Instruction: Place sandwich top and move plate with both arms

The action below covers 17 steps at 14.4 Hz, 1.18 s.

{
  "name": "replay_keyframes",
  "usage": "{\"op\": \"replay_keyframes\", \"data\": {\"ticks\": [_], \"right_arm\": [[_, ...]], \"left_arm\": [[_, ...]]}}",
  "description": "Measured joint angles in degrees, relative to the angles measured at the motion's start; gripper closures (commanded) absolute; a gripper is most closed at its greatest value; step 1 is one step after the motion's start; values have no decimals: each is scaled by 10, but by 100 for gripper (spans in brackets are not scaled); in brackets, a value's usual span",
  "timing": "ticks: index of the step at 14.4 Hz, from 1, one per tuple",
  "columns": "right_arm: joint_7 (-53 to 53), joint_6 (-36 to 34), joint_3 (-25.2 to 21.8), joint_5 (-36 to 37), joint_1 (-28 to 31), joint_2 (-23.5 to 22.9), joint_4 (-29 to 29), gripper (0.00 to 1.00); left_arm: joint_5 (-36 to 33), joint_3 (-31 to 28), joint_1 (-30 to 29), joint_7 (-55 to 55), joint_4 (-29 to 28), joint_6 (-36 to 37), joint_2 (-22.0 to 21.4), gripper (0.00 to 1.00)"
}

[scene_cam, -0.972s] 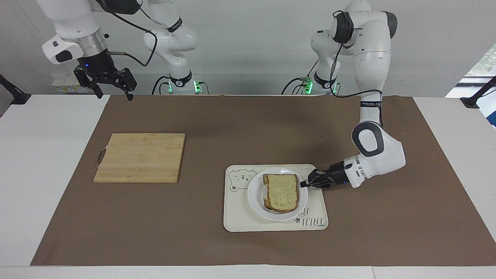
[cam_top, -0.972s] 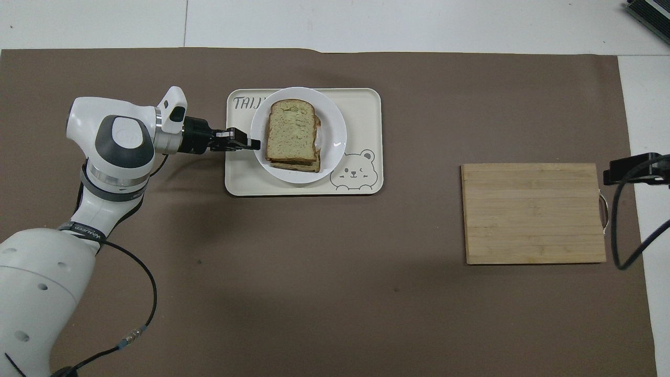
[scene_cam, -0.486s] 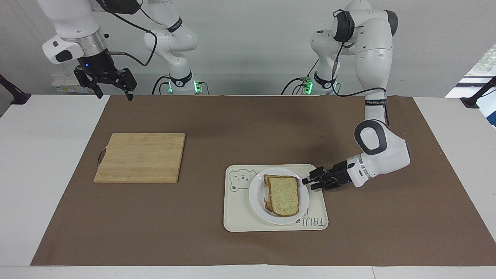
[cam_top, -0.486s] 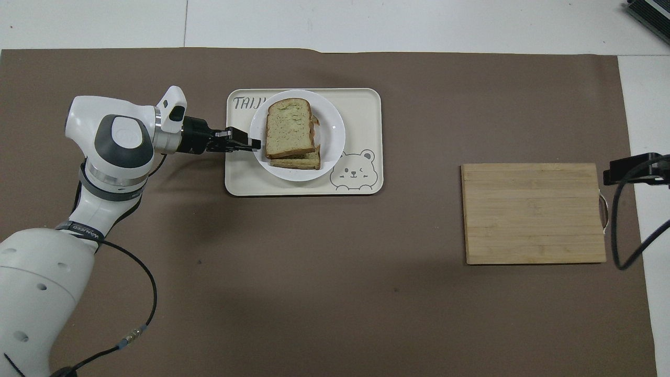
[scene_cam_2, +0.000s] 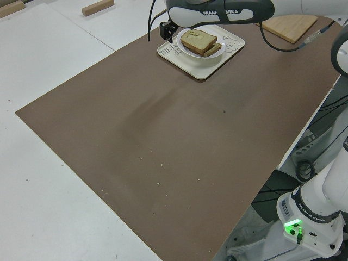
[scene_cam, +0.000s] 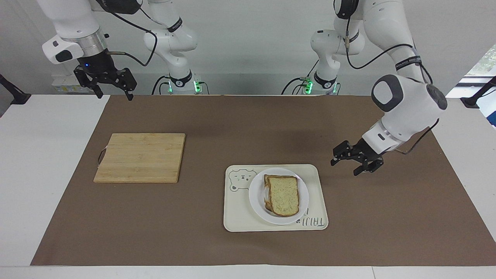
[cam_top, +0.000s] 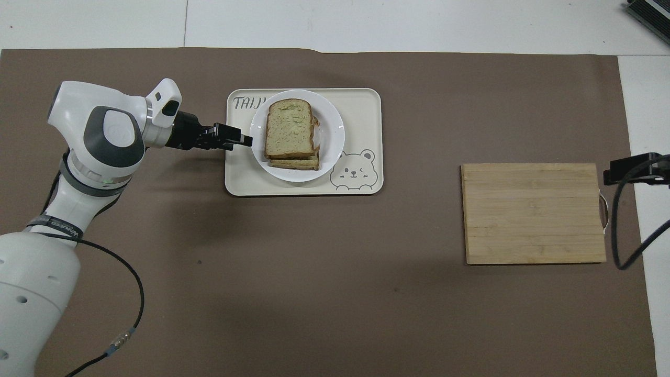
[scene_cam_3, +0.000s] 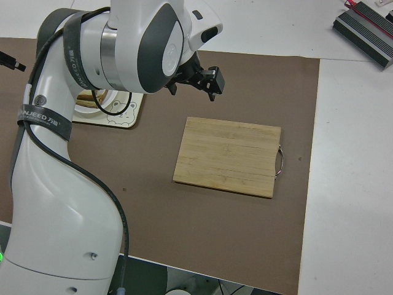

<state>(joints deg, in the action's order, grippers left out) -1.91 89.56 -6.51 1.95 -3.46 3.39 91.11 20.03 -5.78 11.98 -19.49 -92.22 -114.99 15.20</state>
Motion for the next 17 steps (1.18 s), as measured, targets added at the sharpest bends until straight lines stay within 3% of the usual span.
{"op": "replay_keyframes", "data": {"ticks": [3, 6, 9, 13, 17], "right_arm": [[0, 0, 0, 0, 0, 0, 0, 0], [0, 0, 0, 0, 0, 0, 0, 0], [0, 0, 0, 0, 0, 0, 0, 0], [0, 0, 0, 0, 0, 4, 6, 0], [0, 0, 1, 0, -1, 9, 12, 0]], "left_arm": [[-102, -1, -22, 0, 9, 30, -64, 0], [-153, -4, -42, 0, 58, 152, -98, 0], [-163, -5, -56, 0, 95, 239, -118, 0], [-165, -7, -74, 0, 101, 347, -161, 0], [-165, 3, -75, 11, 101, 365, -176, 0]]}}
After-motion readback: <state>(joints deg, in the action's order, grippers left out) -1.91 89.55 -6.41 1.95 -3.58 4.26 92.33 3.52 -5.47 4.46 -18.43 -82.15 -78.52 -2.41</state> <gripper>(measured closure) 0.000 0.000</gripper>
